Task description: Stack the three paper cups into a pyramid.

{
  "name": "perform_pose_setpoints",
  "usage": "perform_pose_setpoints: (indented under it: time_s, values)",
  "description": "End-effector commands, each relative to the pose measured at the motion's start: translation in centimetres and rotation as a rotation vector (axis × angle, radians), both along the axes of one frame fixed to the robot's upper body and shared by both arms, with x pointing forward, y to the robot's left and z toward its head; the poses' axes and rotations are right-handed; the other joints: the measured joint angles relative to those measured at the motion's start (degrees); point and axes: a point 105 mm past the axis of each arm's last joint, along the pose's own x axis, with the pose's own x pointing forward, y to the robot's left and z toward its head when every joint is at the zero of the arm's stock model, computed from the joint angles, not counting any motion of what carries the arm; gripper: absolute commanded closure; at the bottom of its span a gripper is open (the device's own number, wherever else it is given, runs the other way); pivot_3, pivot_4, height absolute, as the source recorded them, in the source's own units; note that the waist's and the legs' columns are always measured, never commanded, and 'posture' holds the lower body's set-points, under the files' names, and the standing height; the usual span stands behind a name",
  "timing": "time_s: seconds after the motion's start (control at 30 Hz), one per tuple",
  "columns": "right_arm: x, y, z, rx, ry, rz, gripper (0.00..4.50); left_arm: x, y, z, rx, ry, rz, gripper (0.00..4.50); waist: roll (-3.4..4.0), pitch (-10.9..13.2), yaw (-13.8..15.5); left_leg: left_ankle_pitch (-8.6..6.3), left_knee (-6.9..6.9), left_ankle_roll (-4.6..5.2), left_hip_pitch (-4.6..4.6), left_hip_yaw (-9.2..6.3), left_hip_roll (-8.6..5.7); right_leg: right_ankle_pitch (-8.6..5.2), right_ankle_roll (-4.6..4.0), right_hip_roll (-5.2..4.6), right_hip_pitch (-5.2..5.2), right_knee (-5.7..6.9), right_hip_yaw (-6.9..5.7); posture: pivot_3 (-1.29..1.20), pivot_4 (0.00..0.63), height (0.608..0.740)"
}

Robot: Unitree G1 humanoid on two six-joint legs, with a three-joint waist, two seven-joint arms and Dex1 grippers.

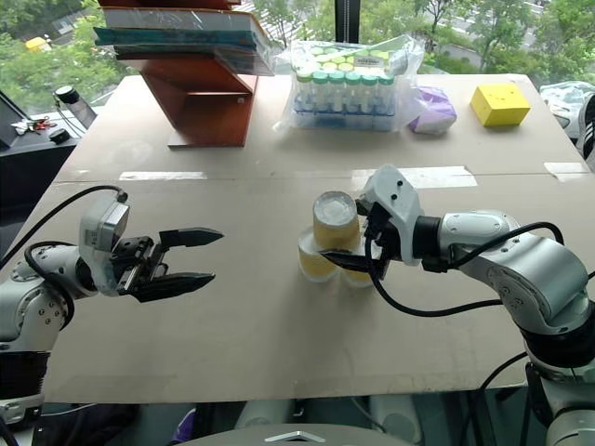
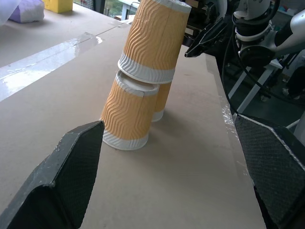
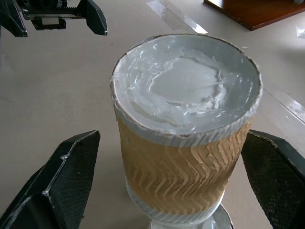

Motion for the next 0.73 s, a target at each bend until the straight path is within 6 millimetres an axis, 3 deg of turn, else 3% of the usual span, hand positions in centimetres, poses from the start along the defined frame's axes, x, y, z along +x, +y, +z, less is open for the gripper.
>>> perform_pose_setpoints:
  time_s: [0.03, 0.17, 0.27, 0.37, 0.5, 0.63, 0.73]
  values:
    - [-0.7, -0.7, 3.6, 0.049, -0.141, 0.01, 0.03, -0.1, -0.8, 0.6, -0.021, -0.028, -0.008, 0.0, 0.0, 0.0, 0.06, 0.0, 0.0, 0.0, 0.0, 0.0, 0.0, 0.0, 0.0, 0.0, 0.0, 0.0, 0.0, 0.0, 0.15, 0.74]
    - [-1.8, -2.1, 5.1, 0.051, -0.228, 0.0, 0.03, 0.1, -1.6, 0.1, -0.014, -0.022, 0.017, 0.0, -0.02, -0.01, 0.34, 0.0, 0.0, 0.0, -0.05, -0.03, 0.0, 0.0, 0.0, -0.02, 0.0, -0.03, -0.03, 0.0, 0.15, 0.74]
    - [-3.2, -4.0, 4.9, 0.069, -0.227, -0.035, 0.03, -0.1, -1.9, -0.9, 0.008, 0.0, 0.049, 0.0, -0.05, -0.03, 0.36, 0.0, 0.0, 0.0, -0.08, -0.03, 0.0, 0.0, 0.01, -0.03, 0.01, -0.08, -0.04, 0.0, 0.15, 0.74]
    - [-4.8, -5.9, 3.4, 0.055, -0.217, -0.089, 0.03, 0.0, -1.6, -1.8, 0.014, 0.019, 0.112, 0.0, -0.06, -0.03, 0.44, 0.0, -0.02, 0.01, -0.09, -0.01, 0.01, 0.0, 0.01, -0.04, 0.01, -0.1, -0.01, 0.0, 0.15, 0.74]
    - [-7.5, -9.5, -0.1, 0.065, -0.133, -0.23, 0.03, -0.3, -0.8, -4.1, 0.052, 0.048, 0.228, 0.0, -0.08, -0.07, 0.72, -0.01, -0.03, 0.01, -0.05, -0.02, 0.02, 0.0, 0.01, -0.02, 0.08, -0.1, -0.08, 0.0, 0.15, 0.74]
    - [-9.9, -12.7, -3.3, 0.032, -0.062, -0.357, 0.03, -0.8, 1.5, -5.5, 0.111, 0.071, 0.335, 0.0, -0.12, -0.11, 0.33, -0.01, 0.0, 0.01, 0.18, 0.08, 0.03, -0.01, 0.01, 0.0, 0.17, 0.01, 0.07, 0.0, 0.15, 0.74]
    - [-10.4, -13.5, -4.4, 0.024, -0.045, -0.391, 0.03, -1.2, 1.5, -5.9, 0.149, 0.077, 0.326, 0.0, -0.14, -0.11, 0.12, -0.01, 0.0, 0.01, 0.58, 0.18, 0.14, -0.06, -0.05, 0.08, 0.46, -0.01, 0.15, 0.0, 0.15, 0.74]
